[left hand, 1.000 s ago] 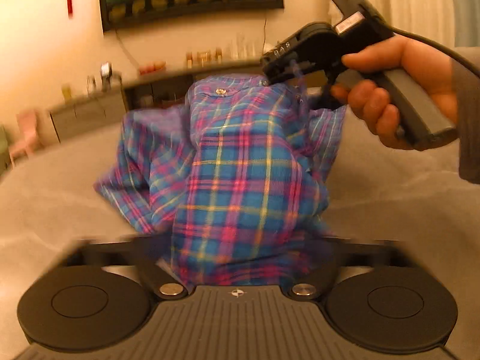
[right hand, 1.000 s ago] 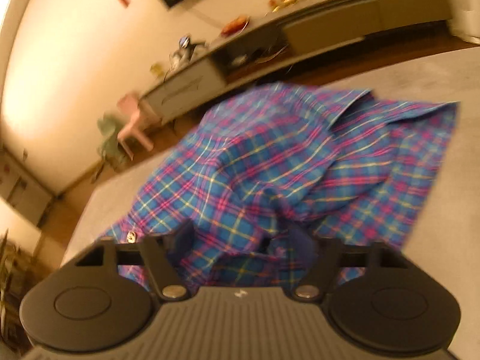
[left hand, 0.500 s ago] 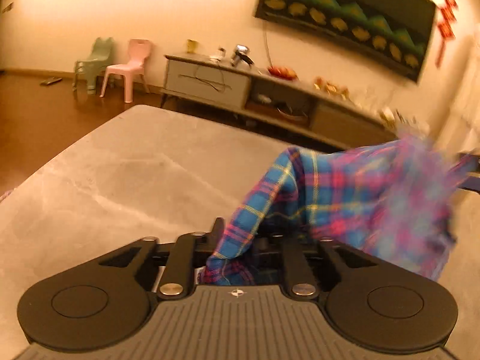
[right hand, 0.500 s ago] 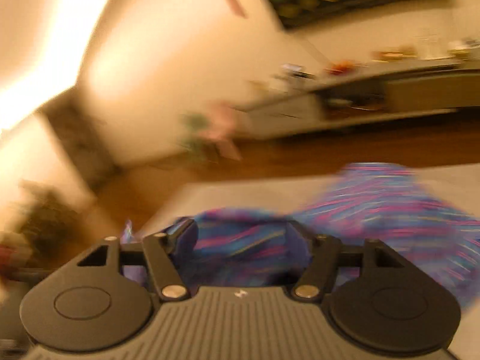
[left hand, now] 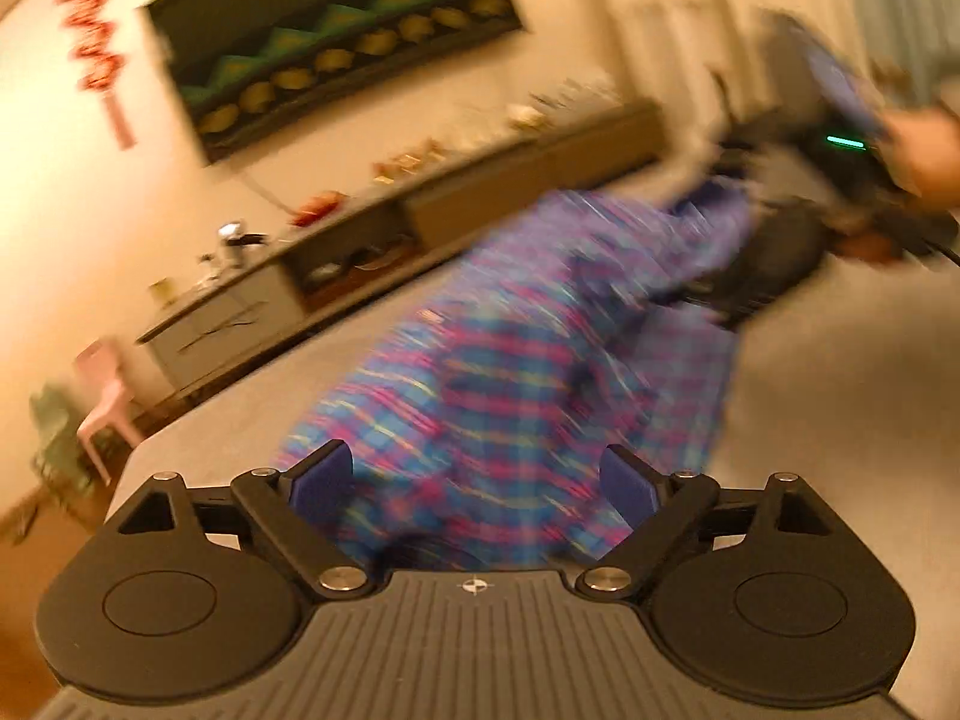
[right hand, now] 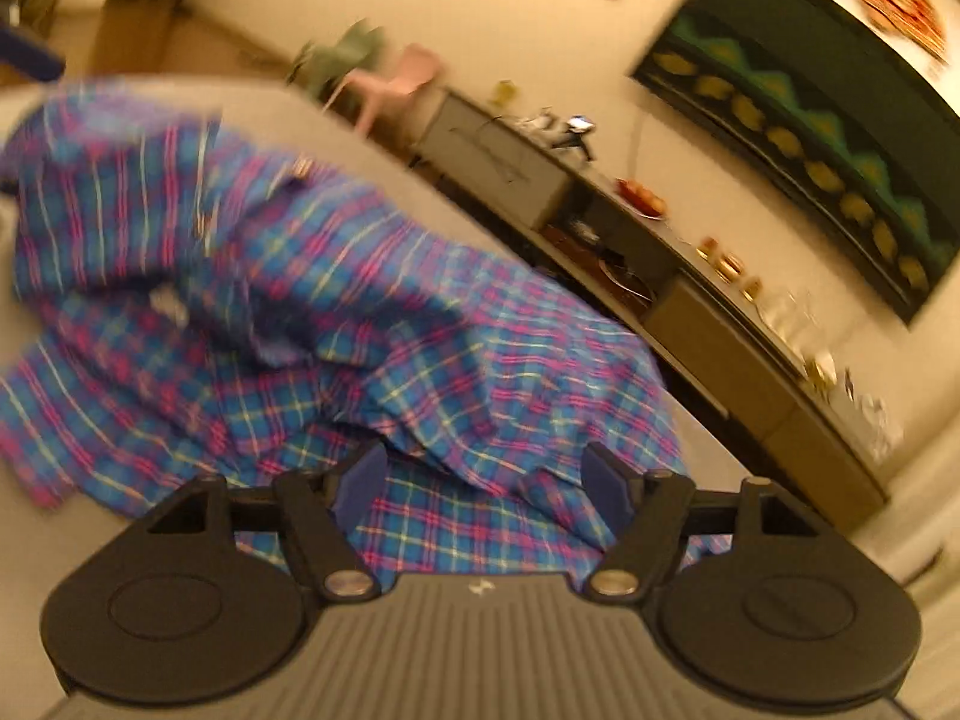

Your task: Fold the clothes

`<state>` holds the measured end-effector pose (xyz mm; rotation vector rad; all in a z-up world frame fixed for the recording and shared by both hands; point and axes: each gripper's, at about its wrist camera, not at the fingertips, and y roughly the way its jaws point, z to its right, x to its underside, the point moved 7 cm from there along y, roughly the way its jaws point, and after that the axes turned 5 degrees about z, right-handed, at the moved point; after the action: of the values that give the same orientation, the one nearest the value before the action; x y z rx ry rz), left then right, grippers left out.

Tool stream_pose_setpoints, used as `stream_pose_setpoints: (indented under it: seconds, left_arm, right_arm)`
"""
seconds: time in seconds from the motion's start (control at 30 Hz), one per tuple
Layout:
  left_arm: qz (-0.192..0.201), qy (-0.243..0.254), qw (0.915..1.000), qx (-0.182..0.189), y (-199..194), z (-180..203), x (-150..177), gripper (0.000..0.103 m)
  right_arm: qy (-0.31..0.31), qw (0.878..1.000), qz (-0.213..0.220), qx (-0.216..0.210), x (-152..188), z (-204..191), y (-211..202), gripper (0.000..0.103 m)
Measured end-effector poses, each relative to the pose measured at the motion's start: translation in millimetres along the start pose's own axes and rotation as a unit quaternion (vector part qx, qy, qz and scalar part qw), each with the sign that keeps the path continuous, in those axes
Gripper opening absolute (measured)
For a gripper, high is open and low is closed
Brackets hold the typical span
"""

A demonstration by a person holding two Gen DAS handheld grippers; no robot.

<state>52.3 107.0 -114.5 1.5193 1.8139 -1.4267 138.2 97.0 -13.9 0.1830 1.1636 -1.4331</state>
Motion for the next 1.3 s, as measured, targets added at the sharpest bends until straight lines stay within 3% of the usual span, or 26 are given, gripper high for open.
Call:
stream_pose_setpoints:
  seconds: [0.1, 0.13, 0.17, 0.23, 0.27, 0.3, 0.4, 0.47, 0.57, 0.6, 0.67, 0.7, 0.73, 0.8, 0.83, 0.9, 1.0, 1.1, 1.17, 1.23, 1.3]
  left_arm:
    - [-0.027, 0.017, 0.9994, -0.013, 23, 11, 16, 0.091]
    - [-0.033, 0.019, 0.9991, -0.02, 29, 10, 19, 0.091]
    - [-0.037, 0.018, 0.9988, -0.027, 34, 7, 21, 0.089]
    - [-0.04, 0.007, 0.9984, -0.04, 40, -2, 22, 0.065]
    - [-0.037, -0.011, 0.9984, -0.042, 38, -10, 20, 0.043]
    - [-0.027, -0.036, 0.9981, -0.042, 33, -19, 15, 0.028]
    - [0.028, -0.13, 0.9905, -0.033, 2, -52, -7, 0.018]
    - [0.081, -0.199, 0.9767, -0.005, -24, -74, -26, 0.017]
    - [0.16, -0.299, 0.9397, 0.042, -64, -111, -53, 0.017]
    - [0.163, -0.314, 0.9333, 0.062, -65, -117, -60, 0.018]
    - [0.138, -0.318, 0.9317, 0.108, -50, -120, -69, 0.027]
    - [0.117, -0.315, 0.9356, 0.108, -37, -120, -67, 0.054]
    - [0.089, -0.308, 0.944, 0.078, -24, -119, -58, 0.066]
    - [0.042, -0.287, 0.9567, 0.018, -7, -115, -35, 0.069]
    - [0.028, -0.274, 0.9611, 0.013, -6, -110, -24, 0.069]
    - [0.008, -0.231, 0.9729, 0.008, -11, -96, -8, 0.071]
    - [0.009, -0.128, 0.9918, -0.002, -25, -72, -2, 0.082]
    - [0.035, 0.002, 0.9992, -0.021, -28, -34, -10, 0.084]
    - [0.053, 0.102, 0.9919, -0.054, -24, -9, -19, 0.084]
    - [0.068, 0.209, 0.9724, -0.079, -18, 8, -28, 0.084]
    - [0.07, 0.303, 0.9473, -0.078, -4, 18, -34, 0.086]
  right_arm:
    - [-0.033, 0.999, -0.003, 0.004, 3, -7, 29, 0.063]
    - [-0.031, 1.0, -0.001, -0.001, 1, -7, 32, 0.042]
    - [-0.02, 1.0, 0.001, -0.009, -2, -5, 35, 0.004]
    - [0.01, 1.0, 0.016, -0.019, -11, 2, 28, 0.002]
    - [0.026, 0.999, 0.031, -0.022, -16, 9, 17, 0.002]
    - [0.041, 0.998, 0.046, -0.024, -21, 16, 4, 0.002]
    - [0.075, 0.992, 0.097, -0.025, -38, 43, -62, 0.002]
    - [0.094, 0.986, 0.135, -0.026, -51, 63, -115, 0.002]
    - [0.133, 0.969, 0.204, -0.039, -80, 101, -198, 0.002]
    - [0.148, 0.963, 0.22, -0.04, -89, 112, -222, 0.002]
    - [0.175, 0.963, 0.2, -0.03, -92, 133, -221, 0.002]
    - [0.189, 0.966, 0.175, -0.022, -89, 141, -208, 0.002]
    - [0.207, 0.97, 0.127, -0.01, -77, 143, -180, 0.002]
    - [0.244, 0.97, 0.018, 0.003, -32, 138, -116, 0.003]
    - [0.259, 0.965, -0.036, 0.009, -5, 134, -85, 0.003]
    - [0.263, 0.959, -0.107, 0.027, 49, 117, -48, 0.004]
    - [0.257, 0.961, -0.098, 0.016, 83, 90, -42, 0.012]
    - [0.216, 0.975, -0.054, 0.025, 88, 78, -50, 0.025]
    - [0.175, 0.983, -0.024, 0.041, 85, 80, -58, 0.05]
    - [0.122, 0.991, 0.004, 0.061, 85, 74, -65, 0.057]
    - [0.067, 0.995, 0.011, 0.074, 85, 68, -70, 0.057]
